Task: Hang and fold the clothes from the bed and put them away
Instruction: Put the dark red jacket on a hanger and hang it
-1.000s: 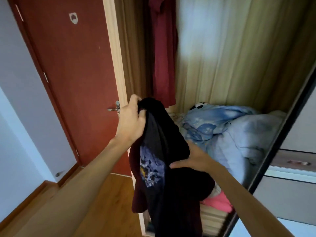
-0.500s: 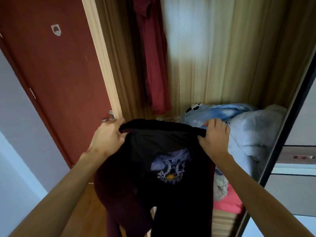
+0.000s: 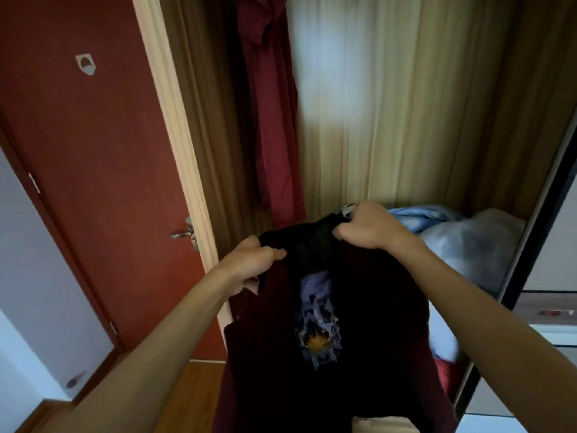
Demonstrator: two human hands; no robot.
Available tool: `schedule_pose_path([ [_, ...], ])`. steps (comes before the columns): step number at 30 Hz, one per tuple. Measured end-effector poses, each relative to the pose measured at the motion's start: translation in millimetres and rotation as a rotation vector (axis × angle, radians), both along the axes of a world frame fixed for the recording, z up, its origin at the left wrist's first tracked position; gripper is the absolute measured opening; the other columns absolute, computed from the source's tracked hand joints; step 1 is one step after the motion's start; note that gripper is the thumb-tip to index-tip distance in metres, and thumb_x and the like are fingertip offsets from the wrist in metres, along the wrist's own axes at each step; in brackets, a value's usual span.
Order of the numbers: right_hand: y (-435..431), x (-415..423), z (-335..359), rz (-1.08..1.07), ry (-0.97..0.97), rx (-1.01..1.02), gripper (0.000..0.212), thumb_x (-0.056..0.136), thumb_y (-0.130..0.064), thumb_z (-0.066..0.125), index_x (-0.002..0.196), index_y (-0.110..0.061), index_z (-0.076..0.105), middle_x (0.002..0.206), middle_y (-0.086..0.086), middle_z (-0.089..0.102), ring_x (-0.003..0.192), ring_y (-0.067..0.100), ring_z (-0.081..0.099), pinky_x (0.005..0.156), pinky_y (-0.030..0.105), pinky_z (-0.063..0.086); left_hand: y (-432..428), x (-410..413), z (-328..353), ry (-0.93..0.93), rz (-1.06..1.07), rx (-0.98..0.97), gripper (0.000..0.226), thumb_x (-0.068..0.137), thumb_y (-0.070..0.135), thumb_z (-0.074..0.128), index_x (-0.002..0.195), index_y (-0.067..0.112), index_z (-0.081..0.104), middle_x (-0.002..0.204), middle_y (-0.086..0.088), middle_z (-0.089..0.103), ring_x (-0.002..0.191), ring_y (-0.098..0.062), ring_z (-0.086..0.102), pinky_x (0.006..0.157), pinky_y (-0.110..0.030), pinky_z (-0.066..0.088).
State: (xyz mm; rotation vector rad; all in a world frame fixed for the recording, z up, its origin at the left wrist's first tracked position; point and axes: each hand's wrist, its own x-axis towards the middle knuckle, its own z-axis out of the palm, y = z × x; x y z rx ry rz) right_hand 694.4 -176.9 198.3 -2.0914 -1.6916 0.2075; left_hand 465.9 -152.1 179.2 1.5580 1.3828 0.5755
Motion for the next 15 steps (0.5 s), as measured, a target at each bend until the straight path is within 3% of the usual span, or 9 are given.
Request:
schedule_pose_path([
  [3,-1.2,-12.0,42.2,0.025,0.072,0.067,0.033,0.076,-0.038,0.067,0.066,-0.009,0.057,0.06,0.002,0.053,0.056,0.021,0.052,0.046,0.025,0.031,7.9,33.8,12.8,-0.253,-0.017,0.07,0.067,0.09,0.048,0.066,0.147,0.024,0.038,0.125,-0.001,0.065,0.101,-0.019,0.069,0.063,-0.035,0.062],
  [5,2.6,-13.4,59.7,0.076,0.141,0.132,0.036,0.076,-0.039,0.069,0.059,-0.011,0.052,0.057,0.0,0.05,0.051,0.017,0.048,0.046,0.026,0.029,9.4,55.2,26.1,-0.381,-0.032,0.157,0.071,0.093,0.047,0.061,0.154,0.031,0.027,0.139,0.003,0.055,0.108,-0.014,0.065,0.058,-0.023,0.057],
  [6,6.1,-11.6,65.1,0.101,0.182,0.173,0.038,0.075,-0.039,0.071,0.057,-0.012,0.051,0.055,-0.001,0.048,0.049,0.016,0.046,0.046,0.027,0.028,10.6,64.8,32.7,-0.428,-0.041,0.199,0.066,0.096,0.044,0.057,0.154,0.033,0.028,0.137,0.005,0.055,0.105,-0.009,0.065,0.057,-0.019,0.055],
  [9,15.9,-2.9,76.6,0.154,0.342,0.311,0.043,0.079,-0.043,0.071,0.055,-0.014,0.05,0.049,-0.002,0.044,0.045,0.014,0.043,0.046,0.027,0.028,17.3,91.4,54.5,-0.531,-0.028,0.283,0.039,0.101,0.045,0.046,0.135,0.027,0.057,0.103,0.007,0.074,0.075,-0.004,0.071,0.051,-0.022,0.054],
  [11,17.2,4.1,87.5,0.206,0.479,0.365,0.054,0.084,-0.057,0.065,0.052,-0.018,0.046,0.045,-0.005,0.042,0.04,0.011,0.042,0.043,0.024,0.029,26.6,106.3,70.8,-0.591,0.026,0.283,0.05,0.097,0.061,0.043,0.122,0.025,0.068,0.097,0.003,0.077,0.084,-0.009,0.073,0.07,-0.029,0.059],
  [13,20.5,14.2,100.7,0.255,0.496,0.355,0.067,0.086,-0.075,0.047,0.056,-0.015,0.053,0.045,-0.003,0.051,0.041,0.009,0.05,0.047,0.021,0.037,40.9,120.7,87.4,-0.579,0.011,0.274,0.075,0.084,0.082,0.04,0.113,0.022,0.073,0.098,-0.003,0.078,0.094,-0.015,0.074,0.09,-0.037,0.056],
  [15,28.0,28.2,113.9,0.326,0.519,0.3,0.082,0.083,-0.083,0.035,0.072,-0.008,0.066,0.054,0.002,0.063,0.052,0.013,0.061,0.057,0.024,0.046,49.9,132.9,104.4,-0.526,-0.041,0.297,0.072,0.083,0.081,0.042,0.106,0.02,0.075,0.093,-0.004,0.078,0.093,-0.015,0.074,0.095,-0.035,0.052],
])
